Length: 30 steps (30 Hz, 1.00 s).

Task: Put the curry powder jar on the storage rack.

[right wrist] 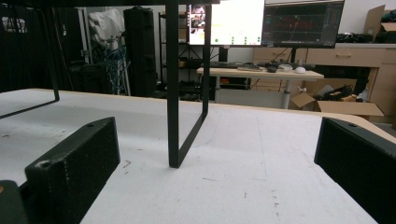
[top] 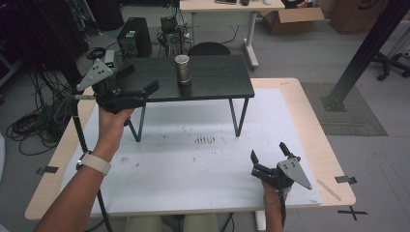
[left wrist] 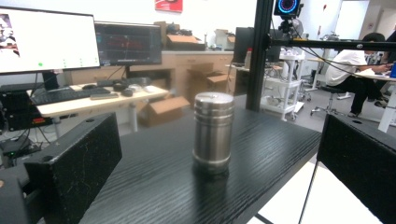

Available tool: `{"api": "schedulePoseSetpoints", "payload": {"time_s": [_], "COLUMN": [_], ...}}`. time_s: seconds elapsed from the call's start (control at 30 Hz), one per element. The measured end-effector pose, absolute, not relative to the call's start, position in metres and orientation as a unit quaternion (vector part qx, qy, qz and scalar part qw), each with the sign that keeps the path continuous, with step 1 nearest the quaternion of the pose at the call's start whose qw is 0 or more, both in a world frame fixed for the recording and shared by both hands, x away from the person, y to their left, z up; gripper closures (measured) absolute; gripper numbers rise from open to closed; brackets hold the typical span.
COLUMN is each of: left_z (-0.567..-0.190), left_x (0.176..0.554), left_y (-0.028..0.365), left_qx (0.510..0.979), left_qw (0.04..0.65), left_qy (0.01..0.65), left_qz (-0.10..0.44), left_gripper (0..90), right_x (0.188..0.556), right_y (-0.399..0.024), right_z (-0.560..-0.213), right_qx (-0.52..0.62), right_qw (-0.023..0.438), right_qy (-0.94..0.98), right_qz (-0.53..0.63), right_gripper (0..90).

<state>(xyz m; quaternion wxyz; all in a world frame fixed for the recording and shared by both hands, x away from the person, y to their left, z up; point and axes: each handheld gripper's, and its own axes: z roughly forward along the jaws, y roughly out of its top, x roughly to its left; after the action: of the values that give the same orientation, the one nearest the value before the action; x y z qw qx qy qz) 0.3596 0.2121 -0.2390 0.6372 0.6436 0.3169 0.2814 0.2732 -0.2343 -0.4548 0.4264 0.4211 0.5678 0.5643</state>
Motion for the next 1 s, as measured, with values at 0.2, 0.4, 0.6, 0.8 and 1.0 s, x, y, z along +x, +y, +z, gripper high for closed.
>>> {"api": "schedulePoseSetpoints", "payload": {"time_s": [0.2,0.4,0.6,0.8,1.0], "left_z": [-0.246,-0.261,-0.272,-0.283,-0.293], "left_x": [0.35,0.34,0.333,0.326,0.322], "left_y": [0.221,0.232,0.245,0.254,0.26], "left_qx": [0.637,0.631,0.618,0.611,0.606], "left_qw": [0.638,0.637,0.639,0.64,0.638], "left_qy": [0.318,0.325,0.334,0.336,0.338], "left_qz": [0.294,0.302,0.313,0.322,0.334], "left_gripper": [0.4,0.5,0.4,0.3,0.3], "right_x": [0.273,0.273,0.273,0.273,0.273], "right_y": [-0.234,-0.234,-0.234,-0.234,-0.234], "right_z": [-0.455,-0.455,-0.455,-0.455,-0.455], "right_qx": [0.421,0.421,0.421,0.42,0.421], "right_qw": [0.427,0.427,0.426,0.427,0.426], "right_qy": [0.568,0.568,0.568,0.569,0.569], "right_qz": [0.564,0.564,0.564,0.564,0.563], "right_gripper": [0.0,0.0,0.0,0.0,0.0]}}
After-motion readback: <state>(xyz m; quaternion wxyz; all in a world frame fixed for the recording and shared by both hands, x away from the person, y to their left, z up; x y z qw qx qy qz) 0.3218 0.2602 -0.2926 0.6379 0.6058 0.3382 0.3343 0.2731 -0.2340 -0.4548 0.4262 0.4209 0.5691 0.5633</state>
